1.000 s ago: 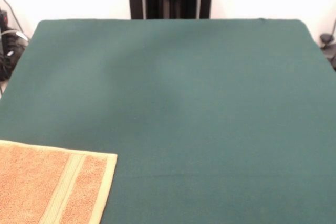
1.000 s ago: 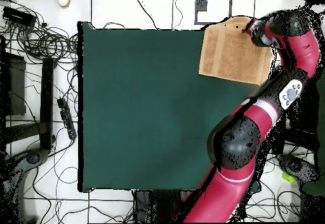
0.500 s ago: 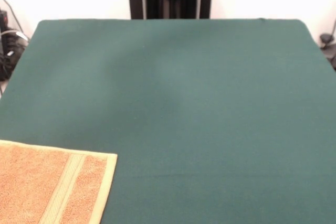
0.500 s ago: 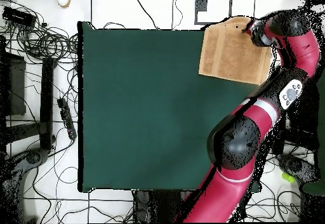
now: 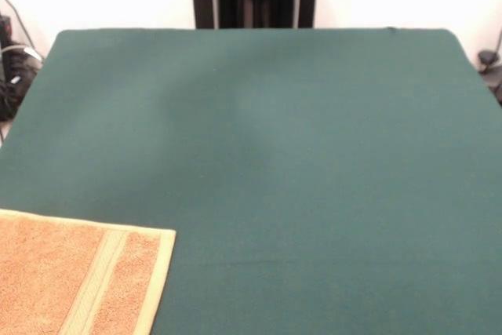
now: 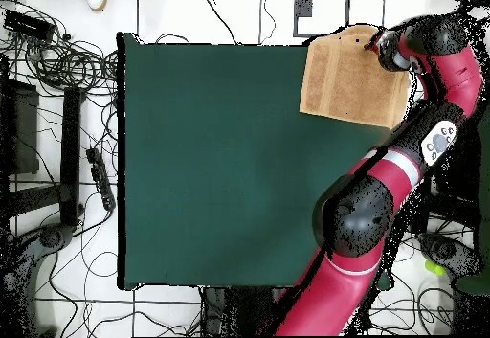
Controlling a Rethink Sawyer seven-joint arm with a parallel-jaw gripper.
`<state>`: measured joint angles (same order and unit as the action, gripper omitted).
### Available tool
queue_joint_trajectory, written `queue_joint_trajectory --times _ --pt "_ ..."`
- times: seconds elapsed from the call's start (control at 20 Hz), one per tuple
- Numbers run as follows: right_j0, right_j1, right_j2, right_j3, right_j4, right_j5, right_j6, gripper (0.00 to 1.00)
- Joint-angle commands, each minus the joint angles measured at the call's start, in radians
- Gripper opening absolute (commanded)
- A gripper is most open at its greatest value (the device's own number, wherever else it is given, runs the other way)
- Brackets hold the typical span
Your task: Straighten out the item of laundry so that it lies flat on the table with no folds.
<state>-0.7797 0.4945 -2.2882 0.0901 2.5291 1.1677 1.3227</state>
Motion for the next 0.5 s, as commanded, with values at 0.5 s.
queue_joint_trajectory --times 0.5 --pt "0.085 0.183 0.165 -0.105 -0.121 0.014 0.13 1.0"
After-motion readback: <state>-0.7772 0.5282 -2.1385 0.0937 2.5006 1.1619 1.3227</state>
